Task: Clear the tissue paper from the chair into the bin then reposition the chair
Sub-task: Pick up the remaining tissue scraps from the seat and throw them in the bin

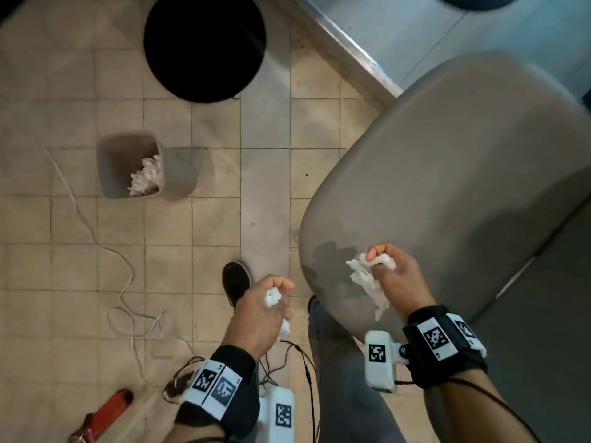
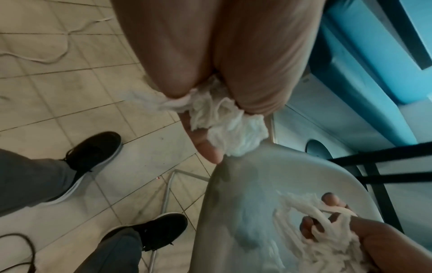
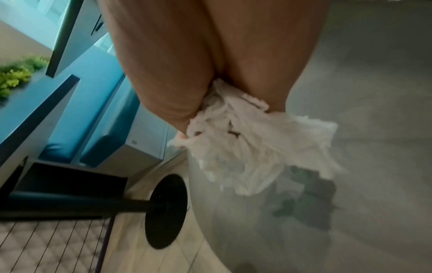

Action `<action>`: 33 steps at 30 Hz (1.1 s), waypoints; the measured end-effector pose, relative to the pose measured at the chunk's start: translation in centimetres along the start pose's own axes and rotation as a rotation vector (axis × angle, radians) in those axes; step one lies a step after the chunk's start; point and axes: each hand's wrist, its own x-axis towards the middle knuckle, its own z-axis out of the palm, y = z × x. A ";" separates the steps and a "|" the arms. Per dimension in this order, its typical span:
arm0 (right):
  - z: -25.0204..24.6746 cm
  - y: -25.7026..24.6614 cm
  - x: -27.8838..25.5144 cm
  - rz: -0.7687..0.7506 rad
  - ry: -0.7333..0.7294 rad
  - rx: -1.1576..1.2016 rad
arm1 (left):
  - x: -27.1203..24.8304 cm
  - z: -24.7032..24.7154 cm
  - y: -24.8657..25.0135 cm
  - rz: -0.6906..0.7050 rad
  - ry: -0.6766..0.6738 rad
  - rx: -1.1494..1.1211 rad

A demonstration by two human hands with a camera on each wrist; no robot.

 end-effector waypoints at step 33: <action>38.0 -13.6 2.1 -0.029 -0.231 -1.106 | -5.3 -30.8 -32.8 -0.651 0.112 -0.124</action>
